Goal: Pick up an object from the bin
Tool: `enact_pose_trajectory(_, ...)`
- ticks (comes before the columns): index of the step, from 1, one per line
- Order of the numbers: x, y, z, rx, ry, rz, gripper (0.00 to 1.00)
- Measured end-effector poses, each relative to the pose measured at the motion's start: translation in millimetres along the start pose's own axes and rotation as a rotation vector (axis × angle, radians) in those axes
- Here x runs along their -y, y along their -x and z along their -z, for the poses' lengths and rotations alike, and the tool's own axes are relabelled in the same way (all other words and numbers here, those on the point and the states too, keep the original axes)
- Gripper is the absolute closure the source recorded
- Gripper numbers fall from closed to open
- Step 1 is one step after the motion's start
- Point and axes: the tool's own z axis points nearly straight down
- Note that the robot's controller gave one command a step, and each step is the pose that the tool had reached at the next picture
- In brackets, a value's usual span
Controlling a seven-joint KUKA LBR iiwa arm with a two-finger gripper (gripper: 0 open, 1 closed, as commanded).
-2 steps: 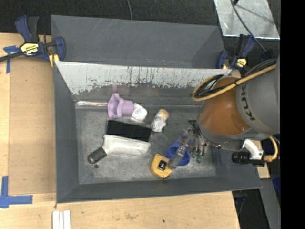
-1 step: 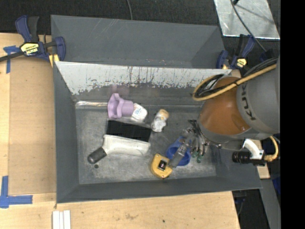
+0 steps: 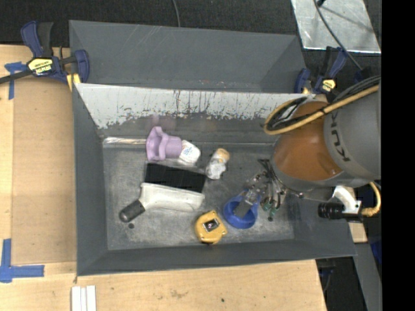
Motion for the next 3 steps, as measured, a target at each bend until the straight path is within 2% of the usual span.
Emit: enact_pose_trajectory(3,2,-5.0,14,-0.035,-0.017,0.004,1.0)
